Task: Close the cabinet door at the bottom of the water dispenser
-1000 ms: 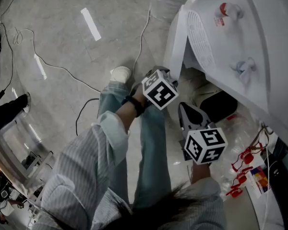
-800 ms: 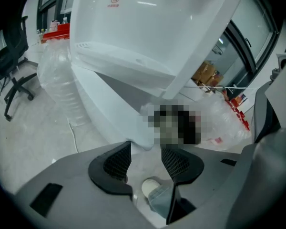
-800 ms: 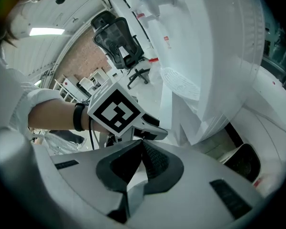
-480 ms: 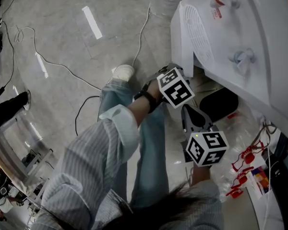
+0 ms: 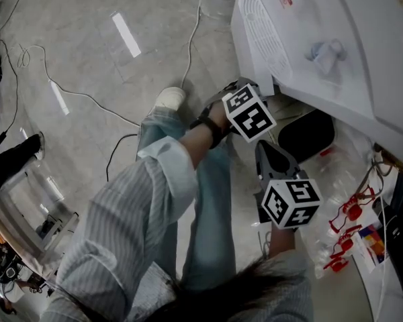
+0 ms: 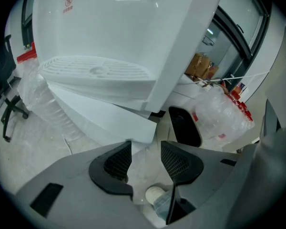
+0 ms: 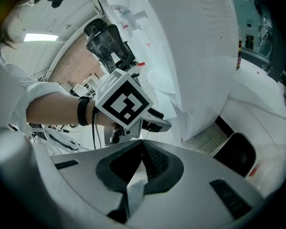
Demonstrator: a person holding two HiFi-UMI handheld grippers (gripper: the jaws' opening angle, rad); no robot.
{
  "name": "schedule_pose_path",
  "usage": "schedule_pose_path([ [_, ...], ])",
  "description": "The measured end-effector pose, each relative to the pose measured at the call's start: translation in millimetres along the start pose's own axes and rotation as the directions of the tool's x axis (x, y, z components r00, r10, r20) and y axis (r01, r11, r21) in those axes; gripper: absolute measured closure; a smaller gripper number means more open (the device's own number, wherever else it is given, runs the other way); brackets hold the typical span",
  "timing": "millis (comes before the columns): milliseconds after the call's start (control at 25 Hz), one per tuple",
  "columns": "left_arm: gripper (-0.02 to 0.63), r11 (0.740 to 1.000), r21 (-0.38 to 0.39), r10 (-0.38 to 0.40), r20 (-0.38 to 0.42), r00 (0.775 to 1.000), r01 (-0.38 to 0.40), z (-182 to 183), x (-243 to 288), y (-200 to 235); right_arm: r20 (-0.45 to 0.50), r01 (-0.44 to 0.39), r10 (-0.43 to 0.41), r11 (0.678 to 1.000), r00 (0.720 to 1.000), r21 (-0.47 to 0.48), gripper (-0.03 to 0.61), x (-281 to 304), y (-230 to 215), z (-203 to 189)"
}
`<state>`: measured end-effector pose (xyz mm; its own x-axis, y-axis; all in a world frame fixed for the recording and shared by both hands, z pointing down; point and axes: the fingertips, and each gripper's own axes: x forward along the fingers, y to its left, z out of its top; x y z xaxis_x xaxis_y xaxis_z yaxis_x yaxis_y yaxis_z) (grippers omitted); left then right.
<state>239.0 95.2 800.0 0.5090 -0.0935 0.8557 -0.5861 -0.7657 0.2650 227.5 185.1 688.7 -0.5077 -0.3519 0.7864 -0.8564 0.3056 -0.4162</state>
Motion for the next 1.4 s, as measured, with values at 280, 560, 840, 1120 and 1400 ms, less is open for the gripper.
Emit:
schedule_pose_path([
  [280, 0.413, 1.0, -0.011, 0.024, 0.014, 1.0, -0.024, 6, 4, -3, 0.015, 0.025, -0.025, 0.999, 1.0, 0.02, 0.565, -8, -8, -7],
  [560, 0.413, 0.999, -0.023, 0.028, 0.025, 0.999, -0.027, 8, 4, -3, 0.018, 0.046, -0.047, 0.998, 0.999, 0.048, 0.565, -16, -14, -19],
  [840, 0.414, 1.0, -0.024, 0.02, 0.033, 0.999, -0.019, 12, 6, -5, 0.012, 0.061, -0.061, 0.996, 0.998, 0.068, 0.565, -17, -18, -23],
  [1120, 0.417, 0.999, -0.049, 0.016, 0.054, 0.998, -0.014, 17, 9, -6, 0.003, 0.059, -0.059, 0.996, 0.998, 0.071, 0.565, -13, -17, -23],
  [1400, 0.428, 1.0, -0.003, 0.017, 0.113, 0.993, -0.017, 43, 16, -11, -0.016, 0.056, -0.055, 0.996, 0.998, 0.073, 0.565, -13, -21, -29],
])
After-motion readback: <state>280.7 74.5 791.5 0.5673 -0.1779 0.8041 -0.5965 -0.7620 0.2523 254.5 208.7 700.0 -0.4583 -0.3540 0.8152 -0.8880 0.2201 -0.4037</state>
